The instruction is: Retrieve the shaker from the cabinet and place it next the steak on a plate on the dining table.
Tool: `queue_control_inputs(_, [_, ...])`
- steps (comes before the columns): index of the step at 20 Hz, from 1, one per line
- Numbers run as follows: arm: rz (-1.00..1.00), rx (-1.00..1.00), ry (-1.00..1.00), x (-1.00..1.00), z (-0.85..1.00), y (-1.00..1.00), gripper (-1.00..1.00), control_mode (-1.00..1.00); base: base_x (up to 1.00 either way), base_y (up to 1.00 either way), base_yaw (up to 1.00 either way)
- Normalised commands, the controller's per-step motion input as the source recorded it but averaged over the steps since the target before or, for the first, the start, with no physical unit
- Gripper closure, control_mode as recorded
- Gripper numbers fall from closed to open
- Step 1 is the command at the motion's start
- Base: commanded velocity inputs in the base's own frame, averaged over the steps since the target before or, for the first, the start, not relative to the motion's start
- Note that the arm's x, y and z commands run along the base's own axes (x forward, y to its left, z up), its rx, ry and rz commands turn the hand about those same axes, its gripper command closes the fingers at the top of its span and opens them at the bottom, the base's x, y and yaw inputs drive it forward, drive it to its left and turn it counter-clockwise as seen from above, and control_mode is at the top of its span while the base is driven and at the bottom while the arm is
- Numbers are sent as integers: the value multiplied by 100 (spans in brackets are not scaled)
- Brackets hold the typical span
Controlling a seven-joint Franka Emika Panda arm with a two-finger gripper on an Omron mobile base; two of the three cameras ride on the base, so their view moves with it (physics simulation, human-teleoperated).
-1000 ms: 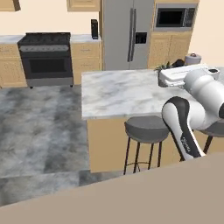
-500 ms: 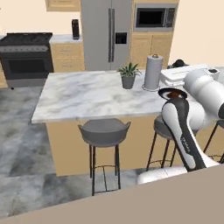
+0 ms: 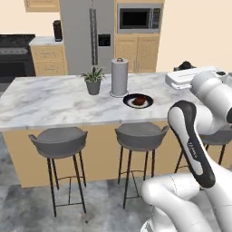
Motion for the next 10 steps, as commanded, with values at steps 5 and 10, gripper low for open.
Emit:
queue_control_inputs(5, [0, 0, 0, 0, 0, 0, 100, 100, 100, -100, 2])
queue_control_inputs(10, [0, 0, 0, 0, 0, 0, 100, 100, 100, -82, 10])
